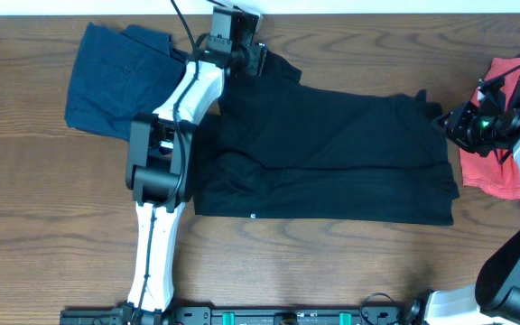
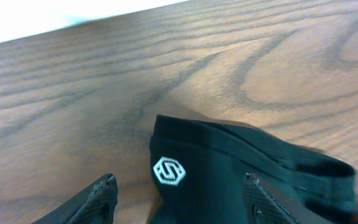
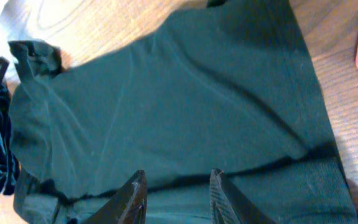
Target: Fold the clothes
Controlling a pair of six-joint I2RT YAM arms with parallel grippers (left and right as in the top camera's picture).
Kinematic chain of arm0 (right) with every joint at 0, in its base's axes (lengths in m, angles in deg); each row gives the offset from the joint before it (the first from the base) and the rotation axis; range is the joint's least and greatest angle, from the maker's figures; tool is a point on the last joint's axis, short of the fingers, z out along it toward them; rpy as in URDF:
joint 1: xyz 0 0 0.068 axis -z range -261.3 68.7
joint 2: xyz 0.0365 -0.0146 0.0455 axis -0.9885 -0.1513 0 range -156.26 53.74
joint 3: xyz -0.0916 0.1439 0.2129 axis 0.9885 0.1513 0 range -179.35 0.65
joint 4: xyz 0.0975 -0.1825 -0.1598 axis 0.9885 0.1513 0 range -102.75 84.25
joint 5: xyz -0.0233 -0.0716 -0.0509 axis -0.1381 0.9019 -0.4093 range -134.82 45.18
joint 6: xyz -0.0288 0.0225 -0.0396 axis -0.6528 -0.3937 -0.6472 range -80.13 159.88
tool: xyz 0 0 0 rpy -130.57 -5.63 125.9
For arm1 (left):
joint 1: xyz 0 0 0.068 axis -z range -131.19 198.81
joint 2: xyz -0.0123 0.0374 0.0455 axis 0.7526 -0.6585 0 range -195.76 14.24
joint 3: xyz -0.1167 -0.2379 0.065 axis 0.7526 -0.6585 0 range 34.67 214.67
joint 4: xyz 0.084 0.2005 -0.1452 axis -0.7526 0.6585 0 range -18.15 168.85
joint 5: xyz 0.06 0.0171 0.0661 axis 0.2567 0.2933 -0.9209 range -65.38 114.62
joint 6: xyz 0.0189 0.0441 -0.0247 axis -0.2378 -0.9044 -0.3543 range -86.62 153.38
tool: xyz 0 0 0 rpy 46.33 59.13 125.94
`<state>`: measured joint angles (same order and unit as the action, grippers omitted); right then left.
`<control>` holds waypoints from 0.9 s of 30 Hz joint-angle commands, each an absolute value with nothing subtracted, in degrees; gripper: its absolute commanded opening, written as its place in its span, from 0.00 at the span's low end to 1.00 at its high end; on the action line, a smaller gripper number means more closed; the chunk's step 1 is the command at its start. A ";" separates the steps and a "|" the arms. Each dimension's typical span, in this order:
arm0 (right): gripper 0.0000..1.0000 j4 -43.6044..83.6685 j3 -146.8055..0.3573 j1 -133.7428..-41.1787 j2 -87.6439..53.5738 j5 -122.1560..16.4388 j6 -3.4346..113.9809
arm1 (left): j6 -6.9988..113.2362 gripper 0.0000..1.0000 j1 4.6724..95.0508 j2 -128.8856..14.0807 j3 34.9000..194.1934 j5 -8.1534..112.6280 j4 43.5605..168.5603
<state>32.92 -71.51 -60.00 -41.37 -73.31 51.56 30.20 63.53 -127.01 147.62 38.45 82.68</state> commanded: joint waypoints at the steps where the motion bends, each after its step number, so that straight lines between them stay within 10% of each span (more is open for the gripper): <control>1: 0.32 33.66 -72.40 -60.54 -40.24 -73.11 49.83 | 32.19 0.65 63.71 -128.91 148.64 39.17 81.22; 6: 0.31 34.88 -72.40 -60.54 -40.24 -73.07 49.83 | 32.19 0.62 64.06 -130.81 148.64 39.19 80.98; 17: 0.26 36.15 -72.40 -60.54 -40.24 -71.58 48.87 | 31.86 0.06 64.45 -129.08 148.38 39.19 85.24; 27: 0.23 28.76 -72.40 -60.54 -40.26 -61.52 46.64 | 27.34 0.06 63.99 -113.48 148.38 38.97 100.02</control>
